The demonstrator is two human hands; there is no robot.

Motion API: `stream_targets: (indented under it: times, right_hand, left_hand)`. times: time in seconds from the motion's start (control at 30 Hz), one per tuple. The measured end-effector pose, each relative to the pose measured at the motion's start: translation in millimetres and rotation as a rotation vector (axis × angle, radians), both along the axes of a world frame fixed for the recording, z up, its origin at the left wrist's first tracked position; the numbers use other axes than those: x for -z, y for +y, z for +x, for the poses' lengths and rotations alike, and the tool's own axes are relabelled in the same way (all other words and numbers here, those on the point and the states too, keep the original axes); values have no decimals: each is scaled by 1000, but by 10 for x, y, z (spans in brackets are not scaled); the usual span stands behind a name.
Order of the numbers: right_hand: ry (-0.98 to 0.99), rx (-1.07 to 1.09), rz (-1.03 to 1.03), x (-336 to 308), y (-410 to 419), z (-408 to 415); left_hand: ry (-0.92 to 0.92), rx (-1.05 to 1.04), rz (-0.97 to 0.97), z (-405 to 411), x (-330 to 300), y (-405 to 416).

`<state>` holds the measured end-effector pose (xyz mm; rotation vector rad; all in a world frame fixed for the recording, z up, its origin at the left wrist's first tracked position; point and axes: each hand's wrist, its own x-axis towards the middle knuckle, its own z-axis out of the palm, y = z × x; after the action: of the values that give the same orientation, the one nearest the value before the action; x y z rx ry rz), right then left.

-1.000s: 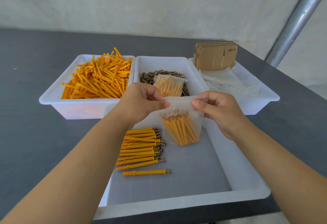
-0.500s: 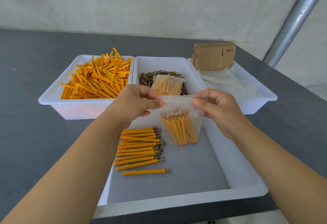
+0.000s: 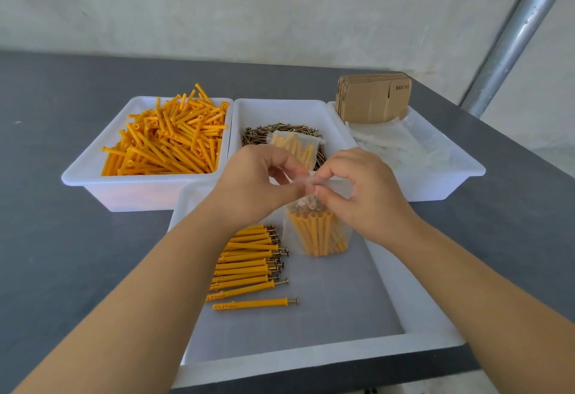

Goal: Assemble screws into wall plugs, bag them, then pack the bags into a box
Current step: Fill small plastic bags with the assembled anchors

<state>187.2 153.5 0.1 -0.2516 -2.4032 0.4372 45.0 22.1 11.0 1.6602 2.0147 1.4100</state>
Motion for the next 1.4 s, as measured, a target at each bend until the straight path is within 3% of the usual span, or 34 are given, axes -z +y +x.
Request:
stream_targets:
  times: [0.33, 0.6, 0.8, 1.1, 1.4]
  right_hand:
    - [60, -2, -94, 12, -11, 55]
    - [17, 19, 21, -9, -45, 30]
    - [32, 52, -158, 51, 54, 140]
    - [42, 22, -101, 42, -14, 103]
    - [38, 142, -404, 92, 95, 179]
  left_hand:
    - [122, -53, -14, 3, 14, 14]
    - [227, -31, 1, 60, 24, 51]
    - [213, -82, -28, 4, 41, 38]
    - [294, -64, -23, 136, 38, 90]
    - [292, -125, -128, 86, 53, 81]
